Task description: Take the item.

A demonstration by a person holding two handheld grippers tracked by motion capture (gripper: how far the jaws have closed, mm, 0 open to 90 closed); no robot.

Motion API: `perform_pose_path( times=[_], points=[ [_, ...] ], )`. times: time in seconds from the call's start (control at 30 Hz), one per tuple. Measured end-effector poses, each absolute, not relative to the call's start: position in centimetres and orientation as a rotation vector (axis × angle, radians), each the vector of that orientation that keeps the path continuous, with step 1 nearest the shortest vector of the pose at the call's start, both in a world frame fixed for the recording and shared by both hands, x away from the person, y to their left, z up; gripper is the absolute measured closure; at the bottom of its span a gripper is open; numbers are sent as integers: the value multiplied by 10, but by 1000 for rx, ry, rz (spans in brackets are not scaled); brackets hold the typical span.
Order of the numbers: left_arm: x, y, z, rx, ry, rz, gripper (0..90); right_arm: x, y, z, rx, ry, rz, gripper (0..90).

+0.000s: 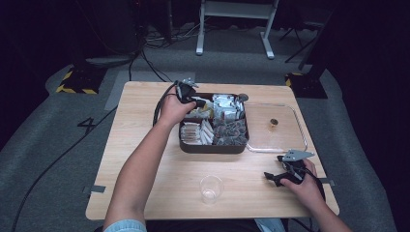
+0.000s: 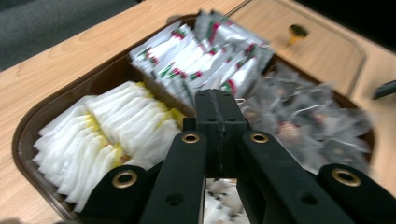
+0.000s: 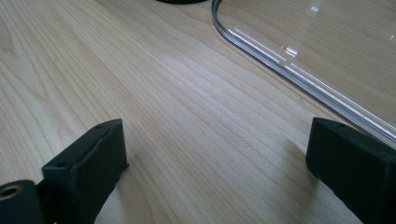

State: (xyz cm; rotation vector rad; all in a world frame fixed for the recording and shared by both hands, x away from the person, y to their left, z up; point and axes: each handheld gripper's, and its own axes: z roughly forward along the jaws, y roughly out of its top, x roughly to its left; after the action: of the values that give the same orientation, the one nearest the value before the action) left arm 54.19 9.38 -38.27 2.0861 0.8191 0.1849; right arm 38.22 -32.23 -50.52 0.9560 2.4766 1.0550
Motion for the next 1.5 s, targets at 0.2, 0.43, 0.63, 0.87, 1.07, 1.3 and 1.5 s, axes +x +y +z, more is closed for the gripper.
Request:
perform_pose_path(
  times=[0.2,0.43,0.63,0.87,1.07,1.3,1.5],
  points=[
    [517,94,-369,2069,766,174,900,382,-322,-505,956,2477,1055,52],
    [486,94,-359,2052,717,154,900,383,-321,-505,955,2477,1053,52],
    [456,93,-353,2038,679,144,900,385,-319,-505,951,2479,1053,52],
    [424,93,-352,2017,624,123,900,385,-319,-505,951,2479,1054,52],
    [397,90,-354,2003,592,104,900,385,-319,-505,951,2479,1053,52],
    [368,83,-361,2008,549,87,900,385,-319,-505,949,2479,1054,53],
    [346,81,-367,2001,507,86,900,385,-320,-505,947,2480,1054,54]
  ],
)
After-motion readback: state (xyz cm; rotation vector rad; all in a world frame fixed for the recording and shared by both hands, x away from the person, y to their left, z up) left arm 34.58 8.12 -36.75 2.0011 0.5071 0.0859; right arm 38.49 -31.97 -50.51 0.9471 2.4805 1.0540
